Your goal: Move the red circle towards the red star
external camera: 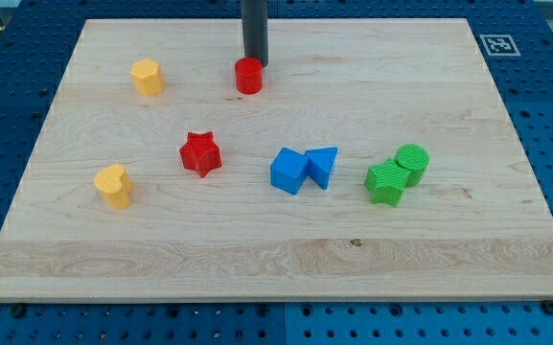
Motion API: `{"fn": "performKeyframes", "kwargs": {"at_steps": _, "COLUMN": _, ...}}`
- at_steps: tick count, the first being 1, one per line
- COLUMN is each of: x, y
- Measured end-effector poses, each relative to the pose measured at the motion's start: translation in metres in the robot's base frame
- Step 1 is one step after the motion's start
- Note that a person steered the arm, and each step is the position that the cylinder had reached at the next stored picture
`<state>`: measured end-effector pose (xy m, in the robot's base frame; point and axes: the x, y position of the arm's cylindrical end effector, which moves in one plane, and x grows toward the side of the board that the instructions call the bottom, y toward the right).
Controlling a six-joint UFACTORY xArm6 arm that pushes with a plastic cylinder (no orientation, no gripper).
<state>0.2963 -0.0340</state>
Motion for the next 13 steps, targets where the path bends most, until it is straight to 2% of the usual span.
{"fn": "performKeyframes", "kwargs": {"at_steps": 13, "x": 0.116, "y": -0.041}}
